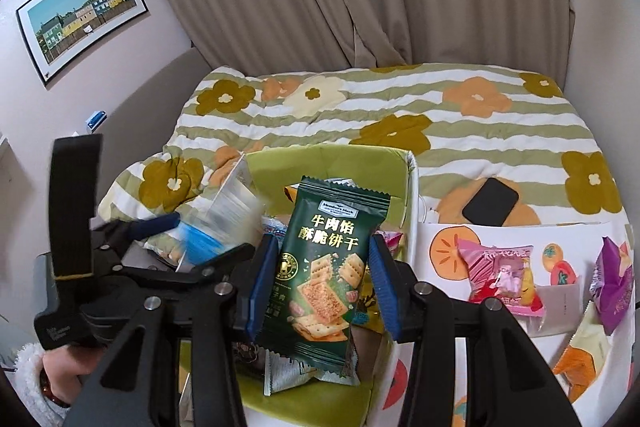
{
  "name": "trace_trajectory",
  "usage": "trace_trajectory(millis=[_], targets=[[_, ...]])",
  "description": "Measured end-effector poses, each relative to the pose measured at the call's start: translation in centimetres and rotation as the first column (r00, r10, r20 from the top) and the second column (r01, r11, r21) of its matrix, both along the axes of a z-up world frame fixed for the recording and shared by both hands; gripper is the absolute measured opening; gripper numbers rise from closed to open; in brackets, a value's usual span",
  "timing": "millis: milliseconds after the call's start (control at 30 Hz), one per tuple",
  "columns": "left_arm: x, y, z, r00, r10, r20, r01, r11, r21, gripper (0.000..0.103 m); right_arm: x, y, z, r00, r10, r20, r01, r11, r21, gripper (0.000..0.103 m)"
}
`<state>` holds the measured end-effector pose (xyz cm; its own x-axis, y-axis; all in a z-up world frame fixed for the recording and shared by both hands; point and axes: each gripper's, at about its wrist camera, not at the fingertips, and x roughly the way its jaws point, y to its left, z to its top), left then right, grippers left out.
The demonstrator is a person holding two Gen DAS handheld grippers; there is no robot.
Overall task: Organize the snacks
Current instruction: 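Carry both snacks over the yellow box and release them inside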
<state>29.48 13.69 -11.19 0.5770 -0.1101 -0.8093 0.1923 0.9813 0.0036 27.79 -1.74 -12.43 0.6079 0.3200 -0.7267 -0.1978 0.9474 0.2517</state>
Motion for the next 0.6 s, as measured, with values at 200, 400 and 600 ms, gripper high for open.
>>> trace_trajectory(millis=[200,400,600], targets=[[-1.8,2.3,-0.8,0.997,0.065,-0.032,-0.067,0.995,-0.071,0.103,1.0,0.0,-1.1,0.999,0.018,-0.033,-0.019,1.000,-0.024,0.042],[-3.0,3.0,-1.1,0.991,0.125,-0.047,-0.128,0.990,-0.061,0.103,3.4,0.7,-2.2,0.995,0.076,-0.069,-0.078,0.997,-0.018,0.042],[-3.2,3.0,-1.3,0.987,0.153,-0.056,-0.156,0.986,-0.057,0.103,5.6,1.6,-4.1,0.989,0.092,-0.114,-0.100,0.993,-0.065,0.066]])
